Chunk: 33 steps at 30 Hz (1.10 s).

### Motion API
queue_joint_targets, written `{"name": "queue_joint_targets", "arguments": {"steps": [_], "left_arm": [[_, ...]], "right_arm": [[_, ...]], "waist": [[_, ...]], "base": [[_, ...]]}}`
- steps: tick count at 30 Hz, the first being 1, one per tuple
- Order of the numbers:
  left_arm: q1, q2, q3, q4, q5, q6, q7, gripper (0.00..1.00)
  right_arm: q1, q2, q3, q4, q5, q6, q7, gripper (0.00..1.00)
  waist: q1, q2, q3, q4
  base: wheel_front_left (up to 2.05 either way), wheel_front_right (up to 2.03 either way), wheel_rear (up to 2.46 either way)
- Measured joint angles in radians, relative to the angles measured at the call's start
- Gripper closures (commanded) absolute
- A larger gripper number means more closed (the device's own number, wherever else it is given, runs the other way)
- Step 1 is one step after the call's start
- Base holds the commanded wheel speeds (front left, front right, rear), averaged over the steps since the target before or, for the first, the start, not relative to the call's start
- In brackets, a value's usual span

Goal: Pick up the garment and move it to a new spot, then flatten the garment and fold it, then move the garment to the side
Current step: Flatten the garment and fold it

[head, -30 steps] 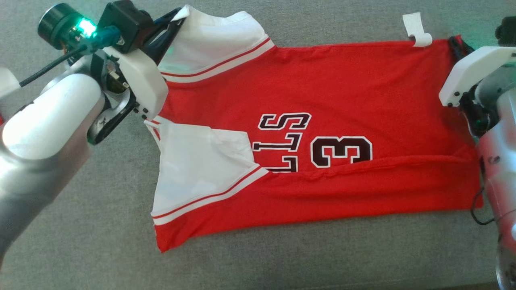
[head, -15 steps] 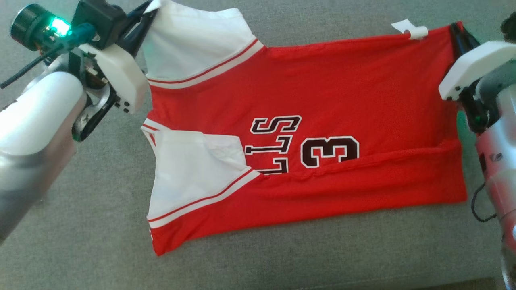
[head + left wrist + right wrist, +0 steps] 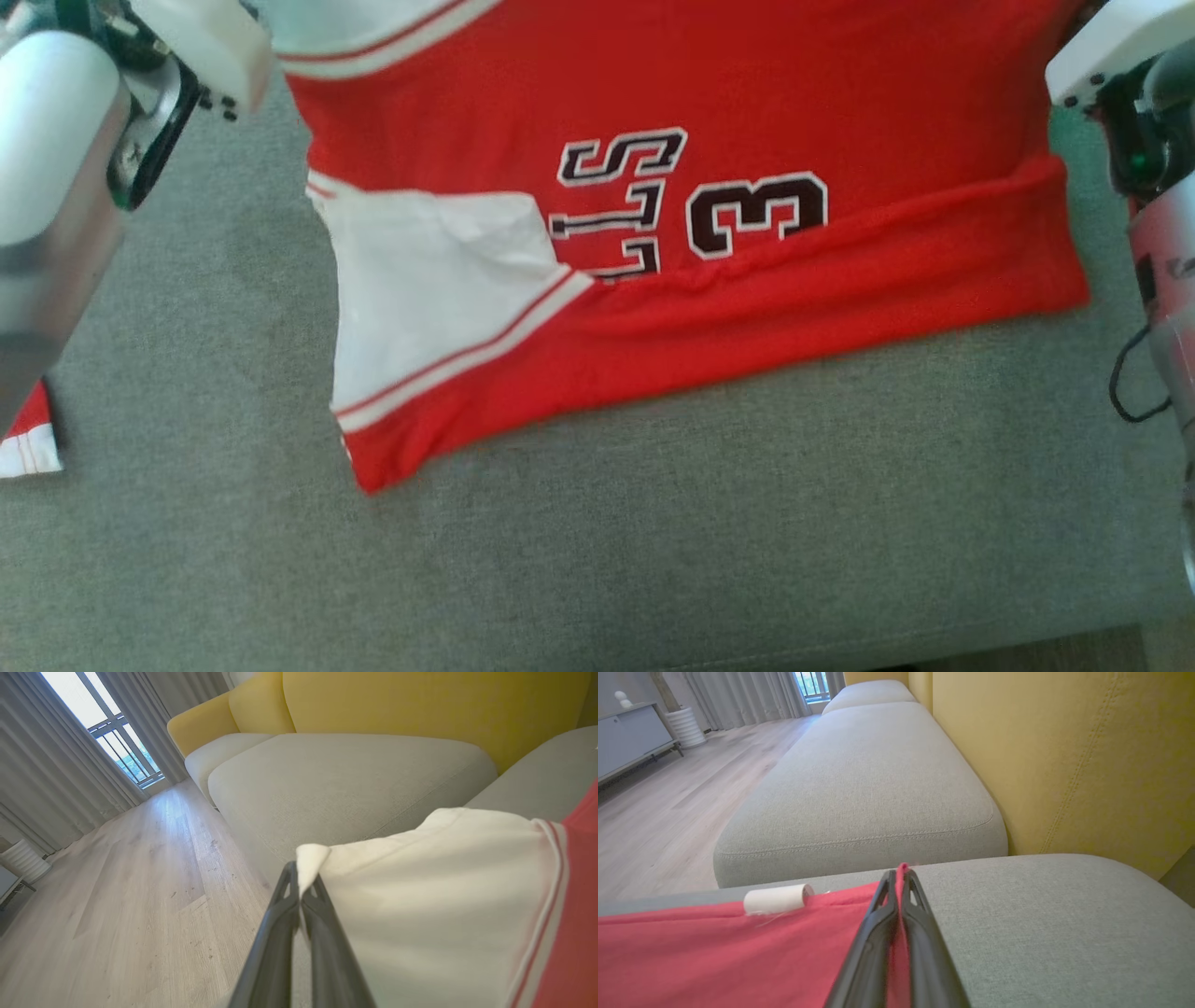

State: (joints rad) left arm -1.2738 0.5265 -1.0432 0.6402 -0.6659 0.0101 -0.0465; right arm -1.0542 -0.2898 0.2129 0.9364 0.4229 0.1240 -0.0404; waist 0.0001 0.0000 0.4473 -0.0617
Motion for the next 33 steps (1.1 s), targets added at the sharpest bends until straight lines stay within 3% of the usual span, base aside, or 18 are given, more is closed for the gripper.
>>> {"name": "queue_joint_targets", "arguments": {"steps": [4, 13, 27, 33], "left_arm": [[-0.012, -0.025, 0.002, 0.051, 0.0, -0.007, -0.027, 1.0], [0.098, -0.019, -0.036, 0.046, -0.041, -0.082, -0.007, 1.0], [0.356, 0.12, -0.12, -0.29, -0.191, -0.097, 0.219, 1.0], [0.411, 0.199, -0.15, -0.414, -0.198, -0.053, 0.277, 1.0]], "right_arm": [[-0.011, 0.0, 0.01, 0.022, 0.016, 0.0, -0.023, 1.0], [0.083, -0.046, 0.1, 0.013, 0.12, 0.0, -0.02, 1.0], [0.332, -0.169, 0.247, -0.128, 0.317, 0.0, 0.176, 1.0], [0.384, -0.202, 0.273, -0.17, 0.373, 0.0, 0.25, 1.0]], "waist": [[0.0, 0.0, -0.009, 0.0], [-0.0002, 0.0, -0.1, 0.009], [-0.0004, 0.0001, -0.253, 0.025], [-0.0003, 0.0001, -0.274, 0.03]], "base": [[0.0, 0.0, 0.0], [0.0, 0.0, 0.0], [0.0, 0.0, 0.0], [0.0, 0.0, 0.0]]}}
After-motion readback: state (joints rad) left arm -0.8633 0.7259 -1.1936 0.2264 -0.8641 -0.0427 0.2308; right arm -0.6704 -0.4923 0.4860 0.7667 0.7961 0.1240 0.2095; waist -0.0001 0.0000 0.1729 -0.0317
